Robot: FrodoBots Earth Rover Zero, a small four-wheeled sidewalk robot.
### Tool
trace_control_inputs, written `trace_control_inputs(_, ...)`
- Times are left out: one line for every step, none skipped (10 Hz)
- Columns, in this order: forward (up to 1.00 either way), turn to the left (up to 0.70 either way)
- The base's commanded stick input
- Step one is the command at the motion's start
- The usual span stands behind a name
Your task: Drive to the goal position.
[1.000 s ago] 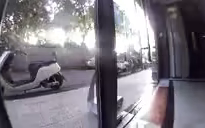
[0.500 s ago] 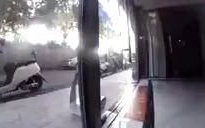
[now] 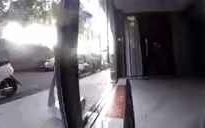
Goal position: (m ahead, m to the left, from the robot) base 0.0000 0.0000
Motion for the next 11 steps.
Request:
trace_control_inputs(0.45, 0.0)
trace_control_inputs(0.45, 0.0)
trace_control_inputs(0.45, 0.0)
trace_control_inputs(0.32, 0.0)
trace_control_inputs(0.0, 0.0)
trace_control_inputs(0.0, 0.0)
trace_control_inputs(0.0, 0.0)
trace_control_inputs(0.0, 0.0)
trace_control_inputs(0.0, 0.0)
trace_control_inputs(0.0, 0.0)
trace_control_inputs(0.0, -0.01)
